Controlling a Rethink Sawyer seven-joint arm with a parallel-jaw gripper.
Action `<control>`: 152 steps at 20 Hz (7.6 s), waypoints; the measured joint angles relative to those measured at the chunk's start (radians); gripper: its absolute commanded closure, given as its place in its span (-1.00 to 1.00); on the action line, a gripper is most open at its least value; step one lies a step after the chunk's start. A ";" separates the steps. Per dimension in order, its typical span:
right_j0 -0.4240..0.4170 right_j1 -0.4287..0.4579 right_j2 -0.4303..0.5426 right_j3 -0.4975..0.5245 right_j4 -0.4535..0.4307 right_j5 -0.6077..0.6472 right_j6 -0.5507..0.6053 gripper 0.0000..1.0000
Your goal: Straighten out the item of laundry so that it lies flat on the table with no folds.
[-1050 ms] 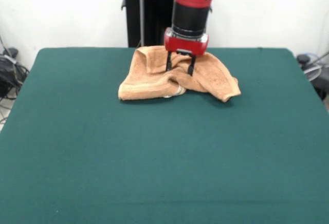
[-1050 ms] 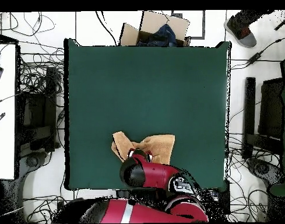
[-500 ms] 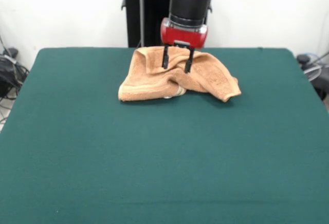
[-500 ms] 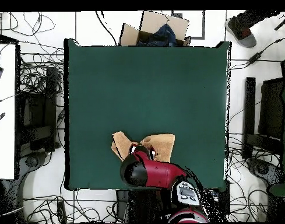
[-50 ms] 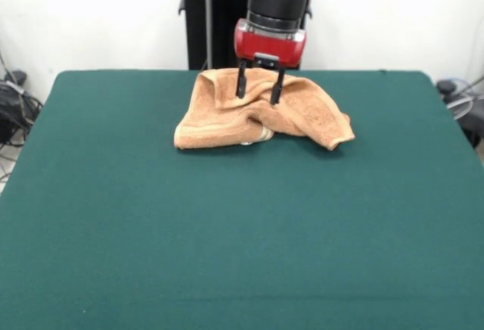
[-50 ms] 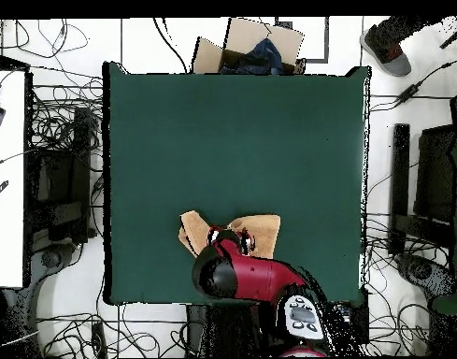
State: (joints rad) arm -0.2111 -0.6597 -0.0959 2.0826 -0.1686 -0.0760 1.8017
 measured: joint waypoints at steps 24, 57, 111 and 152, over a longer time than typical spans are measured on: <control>-0.105 0.036 0.124 0.010 -0.009 0.059 0.000 -1.00; 0.150 -0.016 0.088 0.104 0.229 0.119 0.000 -1.00; 0.133 0.023 0.019 0.154 0.384 0.080 0.000 -1.00; 0.300 0.078 -0.148 0.153 0.384 0.091 0.000 -1.00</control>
State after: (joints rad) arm 0.0886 -0.5814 -0.2443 2.2354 0.2152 0.0147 1.8019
